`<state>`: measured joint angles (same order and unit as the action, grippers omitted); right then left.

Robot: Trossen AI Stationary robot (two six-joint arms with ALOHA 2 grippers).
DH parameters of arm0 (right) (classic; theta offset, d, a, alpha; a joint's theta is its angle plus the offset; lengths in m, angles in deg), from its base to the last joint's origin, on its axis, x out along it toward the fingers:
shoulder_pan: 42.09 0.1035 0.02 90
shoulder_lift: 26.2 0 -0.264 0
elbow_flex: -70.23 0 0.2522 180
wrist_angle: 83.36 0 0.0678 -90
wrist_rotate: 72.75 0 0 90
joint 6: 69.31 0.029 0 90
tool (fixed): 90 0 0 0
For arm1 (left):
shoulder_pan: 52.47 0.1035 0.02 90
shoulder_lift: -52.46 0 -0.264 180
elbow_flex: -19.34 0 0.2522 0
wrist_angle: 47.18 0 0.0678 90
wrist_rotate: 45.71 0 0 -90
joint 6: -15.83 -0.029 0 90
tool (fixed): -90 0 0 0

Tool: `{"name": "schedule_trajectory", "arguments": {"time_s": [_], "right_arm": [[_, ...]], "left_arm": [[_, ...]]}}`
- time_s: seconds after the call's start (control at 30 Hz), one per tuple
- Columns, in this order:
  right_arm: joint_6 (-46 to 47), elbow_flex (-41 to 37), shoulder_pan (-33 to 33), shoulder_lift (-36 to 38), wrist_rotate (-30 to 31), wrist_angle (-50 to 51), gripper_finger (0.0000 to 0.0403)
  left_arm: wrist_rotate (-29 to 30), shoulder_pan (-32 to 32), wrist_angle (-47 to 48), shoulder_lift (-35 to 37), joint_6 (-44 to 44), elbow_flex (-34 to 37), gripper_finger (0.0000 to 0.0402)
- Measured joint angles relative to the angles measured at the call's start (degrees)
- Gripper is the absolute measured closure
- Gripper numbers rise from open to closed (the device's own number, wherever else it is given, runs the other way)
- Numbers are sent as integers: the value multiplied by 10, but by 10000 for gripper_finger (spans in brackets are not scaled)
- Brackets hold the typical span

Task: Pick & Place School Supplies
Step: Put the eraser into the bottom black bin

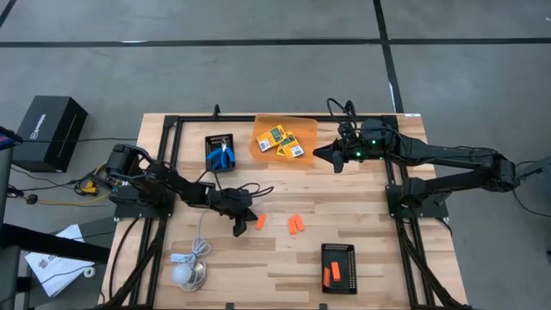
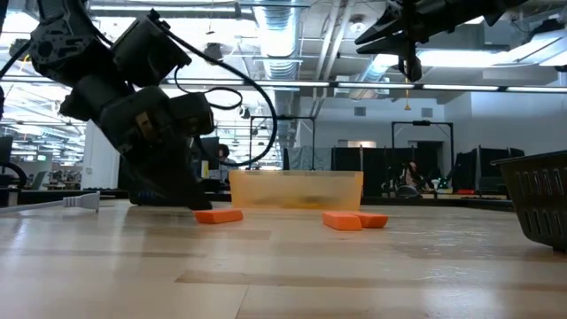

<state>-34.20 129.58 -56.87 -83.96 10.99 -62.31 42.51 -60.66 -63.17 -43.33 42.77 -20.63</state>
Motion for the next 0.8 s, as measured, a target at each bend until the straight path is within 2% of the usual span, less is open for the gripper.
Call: {"name": "schedule_trajectory", "arguments": {"time_s": [0.2, 0.53, 0.8], "right_arm": [[0, 0, 0, 0, 0, 0, 346], [-2, 0, 0, 0, 0, 0, 346], [-2, 0, 0, 0, 0, 0, 346]], "left_arm": [[0, -1, -30, 0, 2, 0, 401], [0, -1, -30, 0, 0, 0, 401], [-20, -1, -40, -23, 1, -2, 401]]}}
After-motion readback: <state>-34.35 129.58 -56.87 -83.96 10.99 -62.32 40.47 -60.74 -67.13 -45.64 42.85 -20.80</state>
